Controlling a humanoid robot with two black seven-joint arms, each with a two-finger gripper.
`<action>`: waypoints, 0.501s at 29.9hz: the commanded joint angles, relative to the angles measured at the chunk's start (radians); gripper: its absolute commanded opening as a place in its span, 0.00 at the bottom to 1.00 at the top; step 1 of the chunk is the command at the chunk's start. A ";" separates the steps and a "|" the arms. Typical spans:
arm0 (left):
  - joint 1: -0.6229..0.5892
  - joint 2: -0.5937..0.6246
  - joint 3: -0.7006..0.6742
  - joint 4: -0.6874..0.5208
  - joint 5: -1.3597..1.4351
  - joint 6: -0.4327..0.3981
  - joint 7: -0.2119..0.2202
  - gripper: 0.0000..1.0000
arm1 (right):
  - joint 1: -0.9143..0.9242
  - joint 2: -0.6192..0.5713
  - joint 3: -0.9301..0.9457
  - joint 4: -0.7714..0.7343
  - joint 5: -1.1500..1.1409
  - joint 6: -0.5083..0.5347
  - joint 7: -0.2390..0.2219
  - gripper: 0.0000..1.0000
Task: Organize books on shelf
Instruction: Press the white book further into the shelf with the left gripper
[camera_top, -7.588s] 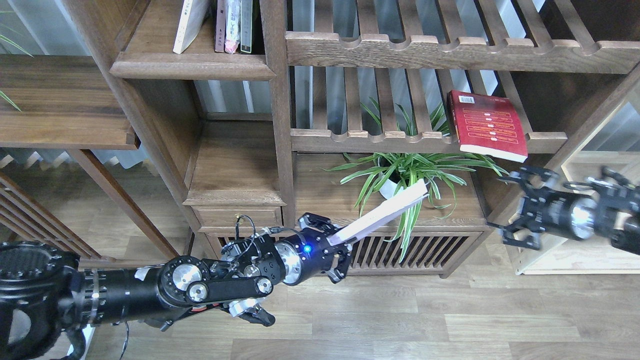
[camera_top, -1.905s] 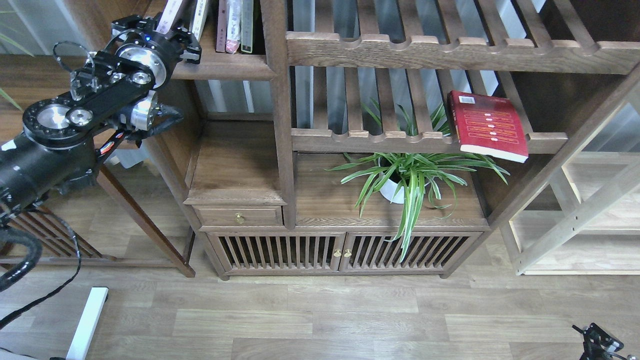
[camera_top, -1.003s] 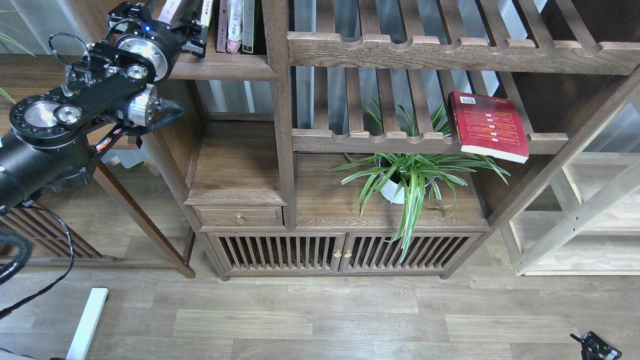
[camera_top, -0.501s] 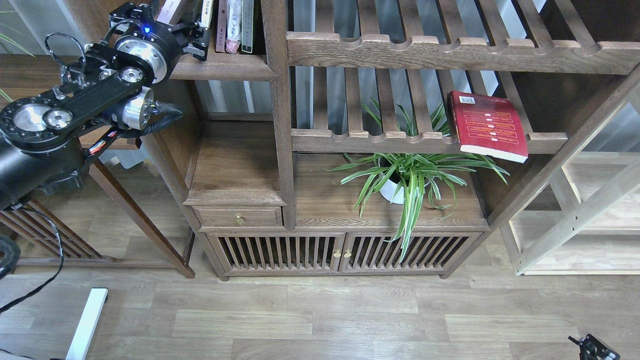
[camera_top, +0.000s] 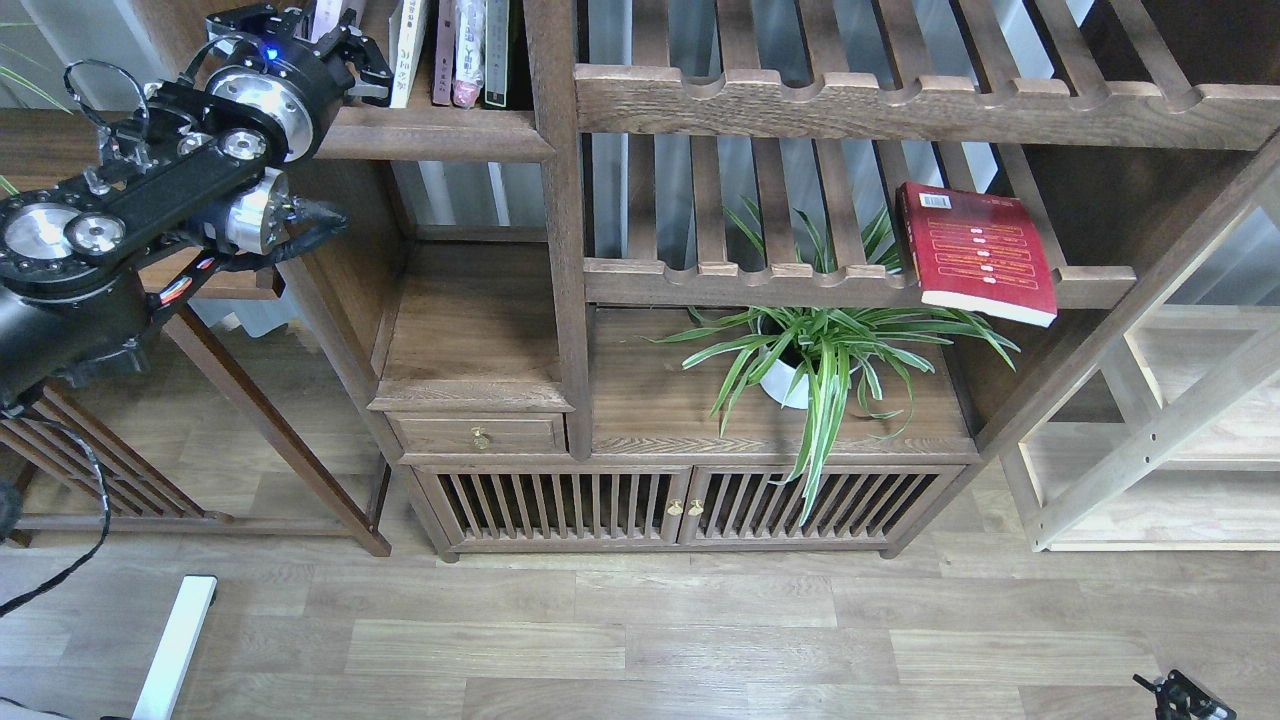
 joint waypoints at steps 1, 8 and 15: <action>-0.003 0.000 -0.015 0.000 0.000 0.003 -0.007 0.00 | -0.002 0.000 0.000 0.000 0.000 0.000 0.000 1.00; 0.000 -0.015 -0.092 0.000 0.000 0.004 -0.020 0.00 | -0.010 0.008 0.000 0.000 0.000 0.000 0.000 1.00; -0.001 -0.044 -0.118 0.002 -0.058 0.004 -0.050 0.00 | -0.014 0.009 0.000 0.000 0.002 0.000 0.000 1.00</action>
